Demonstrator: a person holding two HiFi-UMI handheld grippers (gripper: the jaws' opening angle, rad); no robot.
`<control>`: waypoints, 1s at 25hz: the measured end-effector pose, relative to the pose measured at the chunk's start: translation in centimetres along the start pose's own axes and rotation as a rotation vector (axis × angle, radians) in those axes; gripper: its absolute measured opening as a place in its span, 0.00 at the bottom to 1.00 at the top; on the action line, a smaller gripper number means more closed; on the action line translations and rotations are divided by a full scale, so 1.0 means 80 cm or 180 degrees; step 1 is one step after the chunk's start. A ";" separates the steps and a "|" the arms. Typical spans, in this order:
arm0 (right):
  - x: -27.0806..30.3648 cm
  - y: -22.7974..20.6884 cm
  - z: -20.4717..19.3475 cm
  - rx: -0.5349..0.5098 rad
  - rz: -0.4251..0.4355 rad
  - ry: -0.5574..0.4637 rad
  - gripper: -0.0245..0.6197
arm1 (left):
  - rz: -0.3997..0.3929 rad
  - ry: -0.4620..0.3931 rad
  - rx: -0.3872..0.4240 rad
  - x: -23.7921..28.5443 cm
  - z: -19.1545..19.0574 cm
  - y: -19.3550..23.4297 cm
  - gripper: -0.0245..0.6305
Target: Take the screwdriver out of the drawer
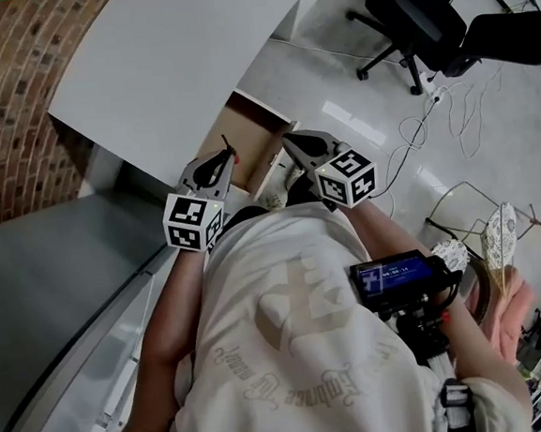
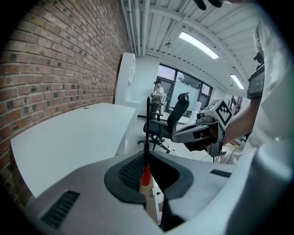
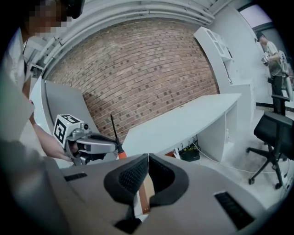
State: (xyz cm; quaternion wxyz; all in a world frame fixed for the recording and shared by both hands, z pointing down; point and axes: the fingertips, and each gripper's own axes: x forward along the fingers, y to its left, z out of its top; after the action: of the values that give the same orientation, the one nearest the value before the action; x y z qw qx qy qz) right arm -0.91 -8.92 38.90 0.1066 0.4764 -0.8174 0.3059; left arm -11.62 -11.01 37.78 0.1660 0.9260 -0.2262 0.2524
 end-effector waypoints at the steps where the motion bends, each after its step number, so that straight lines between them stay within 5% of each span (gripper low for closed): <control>1: 0.003 0.003 0.006 -0.0028 0.0022 -0.0020 0.07 | 0.0010 -0.0019 0.0015 -0.003 0.005 0.003 0.11; 15: -0.022 0.019 0.038 -0.0457 0.0178 -0.0166 0.07 | 0.0077 -0.0233 0.0246 -0.032 0.055 -0.018 0.11; 25: -0.040 0.020 0.028 -0.0465 0.0204 -0.0133 0.07 | 0.0133 -0.0416 0.0209 -0.039 0.069 -0.038 0.11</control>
State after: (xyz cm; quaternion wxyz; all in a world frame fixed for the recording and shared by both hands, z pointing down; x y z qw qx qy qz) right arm -0.29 -7.40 34.97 0.1141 0.4472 -0.8544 0.2387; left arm -10.31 -9.71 30.97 0.1151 0.9406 -0.2474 0.2022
